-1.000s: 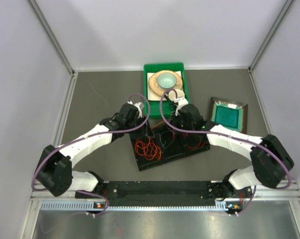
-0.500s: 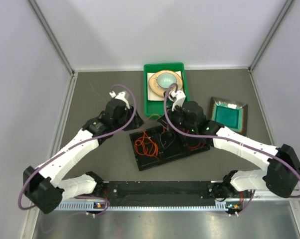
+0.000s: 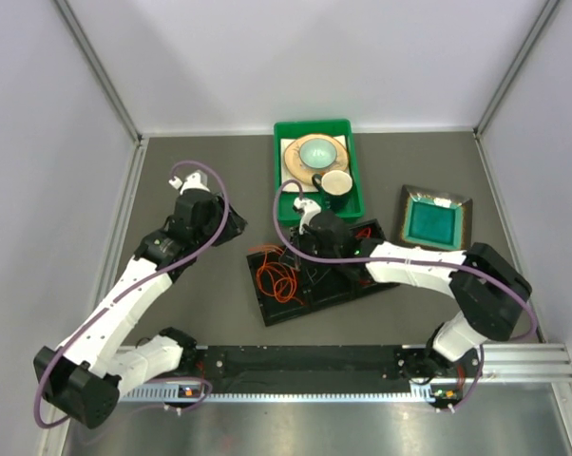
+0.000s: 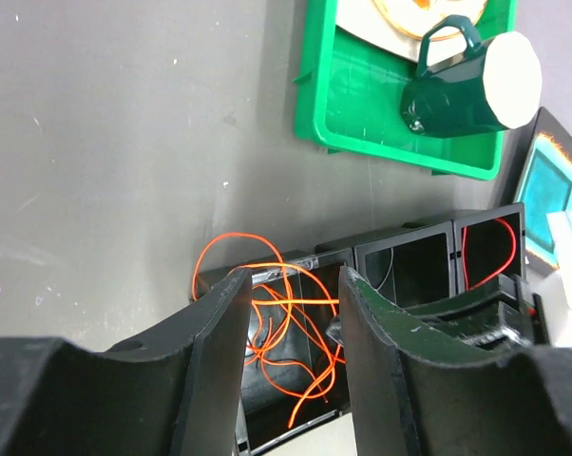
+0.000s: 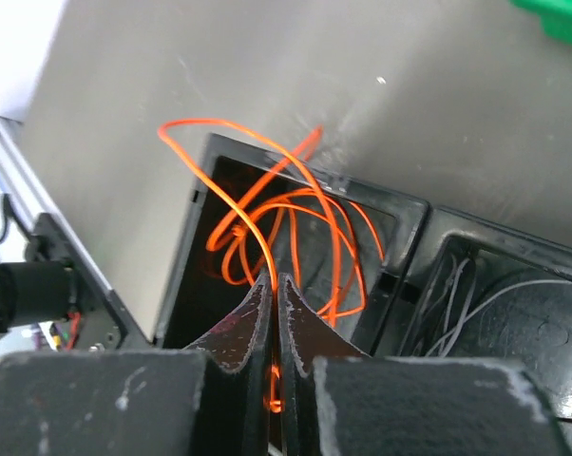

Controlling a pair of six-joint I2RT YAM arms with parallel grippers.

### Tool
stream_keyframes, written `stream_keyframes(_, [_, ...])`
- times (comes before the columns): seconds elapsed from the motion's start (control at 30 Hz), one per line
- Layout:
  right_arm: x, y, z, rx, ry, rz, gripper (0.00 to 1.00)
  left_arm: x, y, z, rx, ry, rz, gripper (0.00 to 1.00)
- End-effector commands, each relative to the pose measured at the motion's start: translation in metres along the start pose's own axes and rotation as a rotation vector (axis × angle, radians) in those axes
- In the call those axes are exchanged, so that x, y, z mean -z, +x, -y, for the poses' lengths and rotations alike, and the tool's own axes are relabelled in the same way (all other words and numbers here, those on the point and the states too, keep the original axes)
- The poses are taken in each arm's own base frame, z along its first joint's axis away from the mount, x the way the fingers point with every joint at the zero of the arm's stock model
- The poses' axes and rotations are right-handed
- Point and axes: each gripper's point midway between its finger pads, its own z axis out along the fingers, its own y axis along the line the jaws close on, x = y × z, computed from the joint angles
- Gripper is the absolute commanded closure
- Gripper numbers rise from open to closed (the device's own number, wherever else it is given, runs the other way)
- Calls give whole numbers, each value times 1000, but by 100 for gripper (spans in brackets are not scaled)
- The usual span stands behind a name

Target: Untangle the cables

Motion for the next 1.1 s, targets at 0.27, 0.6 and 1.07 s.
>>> stream_keyframes(0.27, [15,-27,-15,65,-27,102,48,-25,28,15,-49,99,-148,49])
stream_keyframes(0.6, [56,-57,-10,100,64,224,41,-49,57,27,-97,167,-311,45])
stream_keyframes(1.07, [100,-83,33,85,242,360,37,-54,98,18,-197,96,-406,68])
